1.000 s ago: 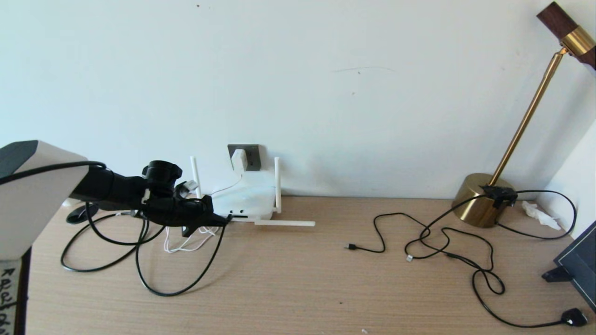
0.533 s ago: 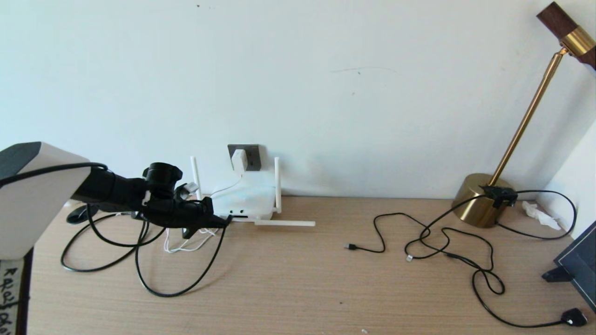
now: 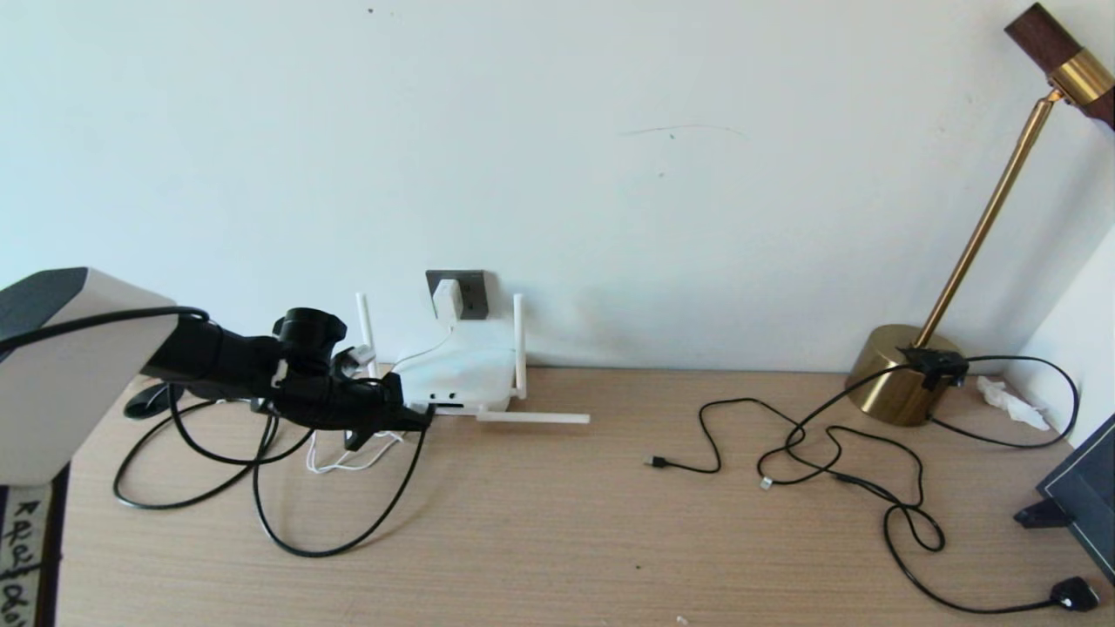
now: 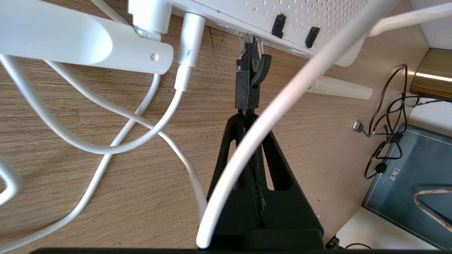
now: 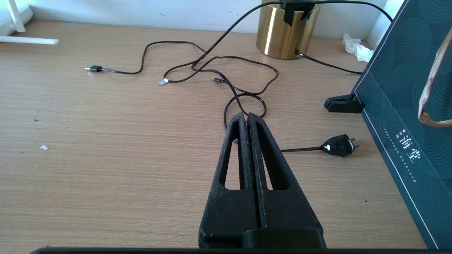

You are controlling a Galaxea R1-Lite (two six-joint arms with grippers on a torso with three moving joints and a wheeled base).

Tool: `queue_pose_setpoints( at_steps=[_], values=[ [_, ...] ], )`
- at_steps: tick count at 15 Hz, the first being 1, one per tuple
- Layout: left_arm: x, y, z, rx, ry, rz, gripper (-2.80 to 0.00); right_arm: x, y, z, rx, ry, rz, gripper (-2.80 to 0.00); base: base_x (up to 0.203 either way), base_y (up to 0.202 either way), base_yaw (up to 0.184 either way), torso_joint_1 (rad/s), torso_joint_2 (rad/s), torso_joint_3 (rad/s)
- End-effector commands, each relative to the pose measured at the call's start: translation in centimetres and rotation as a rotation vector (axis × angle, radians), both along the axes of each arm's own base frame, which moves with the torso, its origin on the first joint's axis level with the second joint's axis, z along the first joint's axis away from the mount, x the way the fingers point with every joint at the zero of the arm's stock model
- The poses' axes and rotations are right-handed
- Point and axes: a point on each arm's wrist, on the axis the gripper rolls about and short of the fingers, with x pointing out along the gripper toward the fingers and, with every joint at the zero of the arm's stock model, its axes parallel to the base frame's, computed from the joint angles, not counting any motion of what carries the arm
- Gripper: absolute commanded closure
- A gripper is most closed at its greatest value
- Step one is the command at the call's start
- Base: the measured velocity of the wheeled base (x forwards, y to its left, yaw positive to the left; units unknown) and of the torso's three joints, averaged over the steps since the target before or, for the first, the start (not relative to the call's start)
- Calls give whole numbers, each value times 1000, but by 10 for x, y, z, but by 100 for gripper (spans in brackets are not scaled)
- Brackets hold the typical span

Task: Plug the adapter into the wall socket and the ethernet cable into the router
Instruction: Plug cable into router interface

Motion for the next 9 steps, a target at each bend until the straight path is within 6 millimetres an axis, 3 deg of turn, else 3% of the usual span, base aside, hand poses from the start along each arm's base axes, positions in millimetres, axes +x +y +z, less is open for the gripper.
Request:
queue_pose_setpoints(
  at_steps=[1, 9],
  values=[
    [0, -2, -3, -6, 10, -5, 0, 0, 0, 0, 0, 2, 0, 0, 0, 0, 0, 0, 0, 0],
    [1, -3, -6, -7, 16, -5, 0, 0, 0, 0, -1, 2, 1, 0, 0, 0, 0, 0, 0, 0]
  ],
)
